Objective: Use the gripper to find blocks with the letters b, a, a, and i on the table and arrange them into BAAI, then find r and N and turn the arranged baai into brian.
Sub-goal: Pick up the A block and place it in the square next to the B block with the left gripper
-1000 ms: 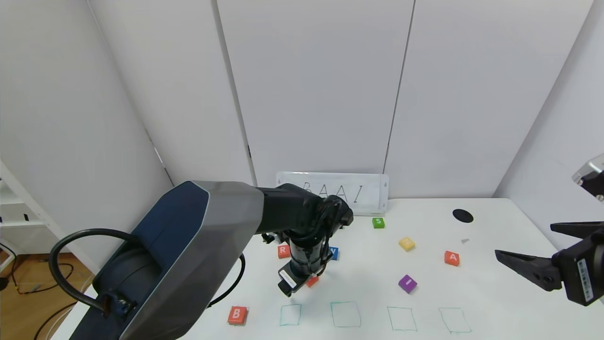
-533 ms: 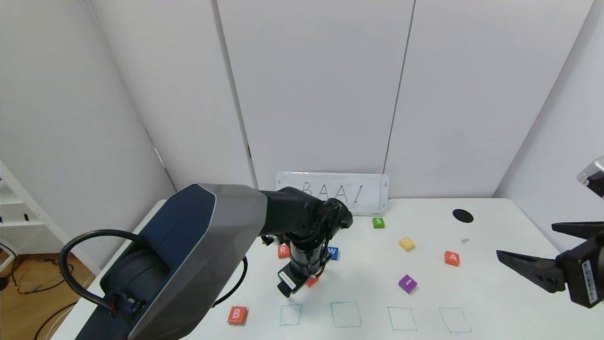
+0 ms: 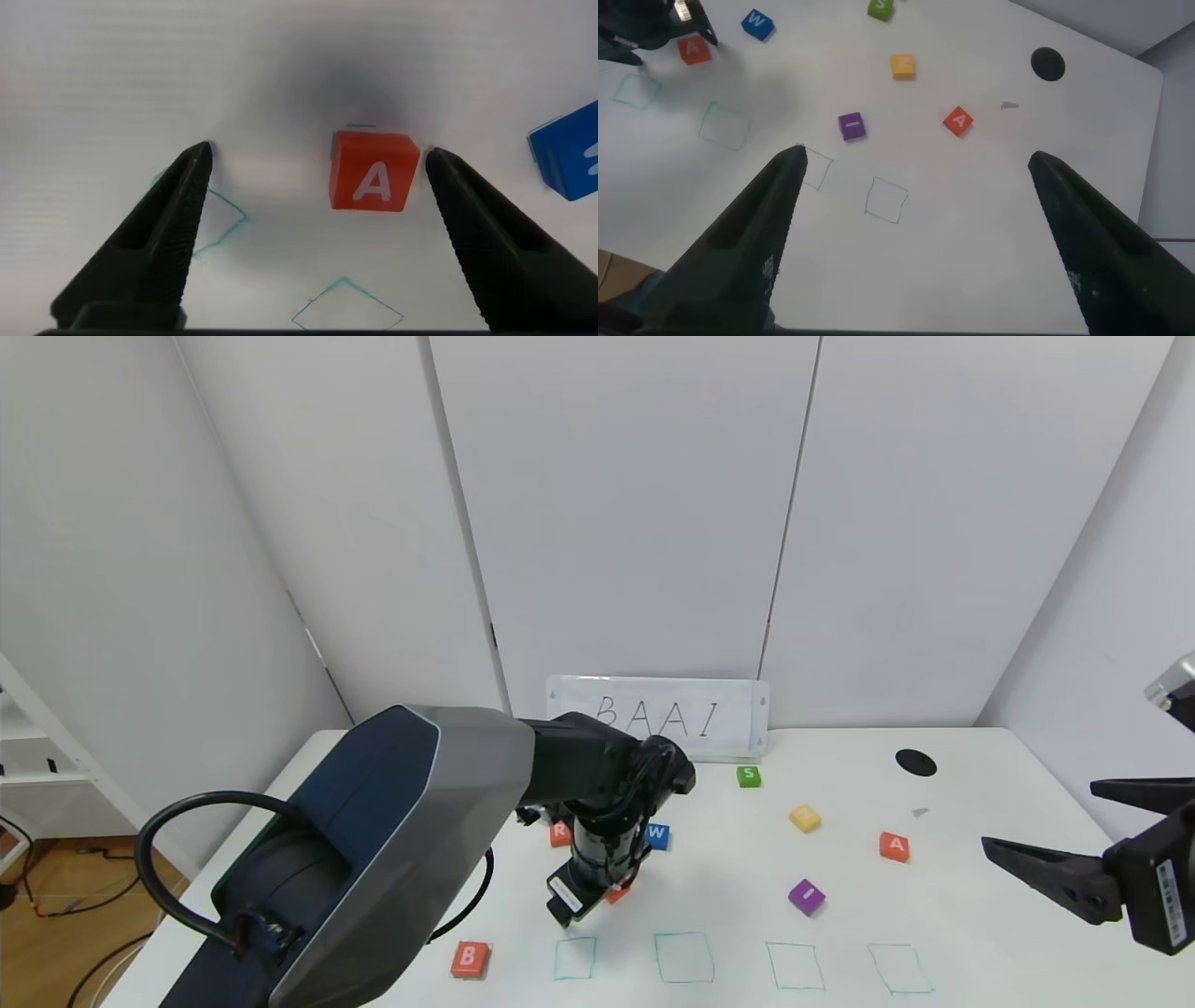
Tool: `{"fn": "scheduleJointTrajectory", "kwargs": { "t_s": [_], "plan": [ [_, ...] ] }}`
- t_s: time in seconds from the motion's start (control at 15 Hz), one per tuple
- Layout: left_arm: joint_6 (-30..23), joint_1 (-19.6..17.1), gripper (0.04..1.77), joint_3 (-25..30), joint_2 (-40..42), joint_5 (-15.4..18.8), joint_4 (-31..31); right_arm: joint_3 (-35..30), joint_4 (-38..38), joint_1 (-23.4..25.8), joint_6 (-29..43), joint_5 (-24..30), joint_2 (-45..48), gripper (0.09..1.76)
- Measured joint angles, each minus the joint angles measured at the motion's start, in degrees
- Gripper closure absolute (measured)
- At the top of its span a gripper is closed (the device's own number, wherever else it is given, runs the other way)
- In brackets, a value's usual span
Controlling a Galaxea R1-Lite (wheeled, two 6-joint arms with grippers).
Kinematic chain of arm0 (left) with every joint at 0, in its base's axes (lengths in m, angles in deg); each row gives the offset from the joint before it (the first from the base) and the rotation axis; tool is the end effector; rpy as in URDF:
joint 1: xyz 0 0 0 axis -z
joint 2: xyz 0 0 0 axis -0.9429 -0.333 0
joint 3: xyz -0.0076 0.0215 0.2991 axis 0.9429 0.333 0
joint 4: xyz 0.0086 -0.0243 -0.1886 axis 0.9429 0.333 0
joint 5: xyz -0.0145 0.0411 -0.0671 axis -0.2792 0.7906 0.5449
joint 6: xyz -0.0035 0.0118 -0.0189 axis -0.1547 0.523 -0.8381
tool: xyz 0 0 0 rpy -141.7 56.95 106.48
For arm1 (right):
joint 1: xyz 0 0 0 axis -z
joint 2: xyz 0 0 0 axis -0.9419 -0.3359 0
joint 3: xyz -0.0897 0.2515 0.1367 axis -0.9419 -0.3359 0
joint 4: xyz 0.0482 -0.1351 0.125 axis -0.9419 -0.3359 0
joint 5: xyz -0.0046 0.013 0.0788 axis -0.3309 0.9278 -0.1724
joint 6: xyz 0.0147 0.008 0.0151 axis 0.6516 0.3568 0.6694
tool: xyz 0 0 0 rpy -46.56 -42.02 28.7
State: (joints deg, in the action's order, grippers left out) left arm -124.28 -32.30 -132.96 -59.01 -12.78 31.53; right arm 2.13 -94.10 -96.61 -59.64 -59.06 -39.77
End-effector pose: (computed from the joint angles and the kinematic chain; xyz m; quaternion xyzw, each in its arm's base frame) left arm 0.3566 -0.2740 0.0457 -0.2828 0.5374 0.2684 0.7478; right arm 0.1445 0.0661 0.2334 -0.1126 0.2561 0.1265 0.9517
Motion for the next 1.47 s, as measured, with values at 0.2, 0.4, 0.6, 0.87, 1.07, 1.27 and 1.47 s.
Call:
{"fn": "scheduleJointTrajectory", "kwargs": {
  "t_s": [0.2, 0.4, 0.6, 0.87, 1.07, 1.27, 1.47],
  "plan": [
    [0.02, 0.11, 0.7, 0.0, -0.02, 0.0, 0.02, 0.0, -0.02, -0.02, 0.0, 0.02, 0.06, 0.14],
    [0.06, 0.33, 1.02, 0.0, -0.06, 0.06, 0.07, 0.0, 0.0, -0.02, -0.01, 0.0, 0.11, 0.14],
    [0.06, 0.39, 1.31, 0.0, -0.06, 0.15, 0.13, 0.0, 0.0, -0.09, -0.01, 0.02, 0.28, 0.14],
    [0.16, 0.41, 1.31, 0.05, -0.05, 0.2, 0.32, 0.0, 0.02, -0.11, -0.01, 0.09, 0.46, 0.14],
    [0.17, 0.41, 1.31, 0.07, 0.06, 0.17, 0.51, 0.0, 0.0, -0.11, 0.0, 0.09, 0.66, 0.14],
    [0.79, 0.5, 1.31, 0.07, 0.91, 0.88, 0.79, 0.0, 0.0, -0.11, -0.01, 0.09, 0.74, 0.14],
    [5.8, 0.99, 1.31, 0.44, 3.15, 0.91, 1.0, 0.0, 0.0, -0.11, -0.01, 0.09, 0.83, 0.14]
  ]
}}
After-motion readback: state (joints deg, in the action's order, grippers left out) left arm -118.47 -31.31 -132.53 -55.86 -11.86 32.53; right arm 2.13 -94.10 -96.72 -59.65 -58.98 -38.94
